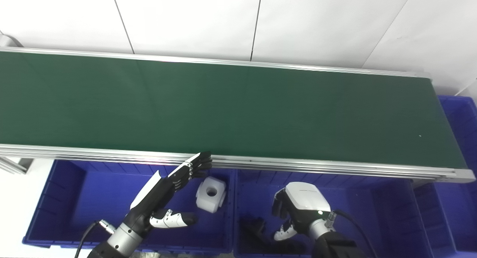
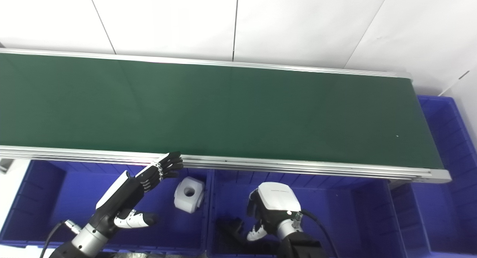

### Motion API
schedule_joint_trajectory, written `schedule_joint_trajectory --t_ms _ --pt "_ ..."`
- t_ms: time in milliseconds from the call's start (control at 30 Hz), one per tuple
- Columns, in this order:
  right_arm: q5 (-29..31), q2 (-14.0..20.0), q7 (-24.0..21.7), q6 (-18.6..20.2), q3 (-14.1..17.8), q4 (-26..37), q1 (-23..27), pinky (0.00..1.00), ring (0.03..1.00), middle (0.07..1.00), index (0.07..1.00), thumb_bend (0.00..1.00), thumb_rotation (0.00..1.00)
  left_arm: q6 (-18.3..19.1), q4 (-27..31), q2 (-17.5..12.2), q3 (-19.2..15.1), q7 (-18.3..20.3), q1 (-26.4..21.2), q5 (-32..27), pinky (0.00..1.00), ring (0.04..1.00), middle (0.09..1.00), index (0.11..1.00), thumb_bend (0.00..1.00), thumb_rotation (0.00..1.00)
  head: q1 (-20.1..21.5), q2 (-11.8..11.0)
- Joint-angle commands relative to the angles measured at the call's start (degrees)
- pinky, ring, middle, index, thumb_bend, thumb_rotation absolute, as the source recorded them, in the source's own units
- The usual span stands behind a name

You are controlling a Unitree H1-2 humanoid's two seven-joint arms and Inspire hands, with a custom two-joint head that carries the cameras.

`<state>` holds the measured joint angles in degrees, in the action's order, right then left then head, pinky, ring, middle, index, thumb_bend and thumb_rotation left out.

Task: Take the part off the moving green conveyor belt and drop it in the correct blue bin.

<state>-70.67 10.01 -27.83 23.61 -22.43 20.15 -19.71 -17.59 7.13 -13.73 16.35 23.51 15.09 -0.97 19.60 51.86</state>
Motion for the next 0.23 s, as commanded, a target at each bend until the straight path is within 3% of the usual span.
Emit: schedule_joint_trajectory --t_ms 0,33,133,200 --pt "2.1 -1.1 4.7 -0.8 1.8 2.8 -1.3 0.39 0.517 0.621 0.79 0.69 0.18 -0.6 1.9 0.2 -0.3 -0.7 -0.3 -0.6 0.85 0.893 0.921 0.929 0.7 0.68 -0.4 -0.1" --pt "3.0 -1.5 6.0 -1.0 2.3 3.1 -1.7 0.31 0.412 0.523 0.802 0.7 0.22 -0.5 1.9 0.3 -0.3 -0.7 -0.3 -0.5 0.85 0.893 0.922 0.929 0.7 0.68 -0.4 -0.1" --pt "6.3 -2.6 11.3 -3.0 3.5 5.4 -4.0 0.29 0.39 0.51 0.794 0.7 0.26 -0.6 2.0 0.2 -0.4 -0.9 0.0 0.0 0.85 0.894 0.923 0.931 0.69 0.68 -1.0 -0.1" --pt "8.7 -3.6 13.9 -3.7 4.2 7.6 -5.7 0.4 0.529 0.62 0.794 0.7 0.29 -0.4 2.2 0.2 -0.5 -1.1 0.1 0.3 0.85 0.895 0.92 0.929 0.7 0.68 -1.4 -0.1"
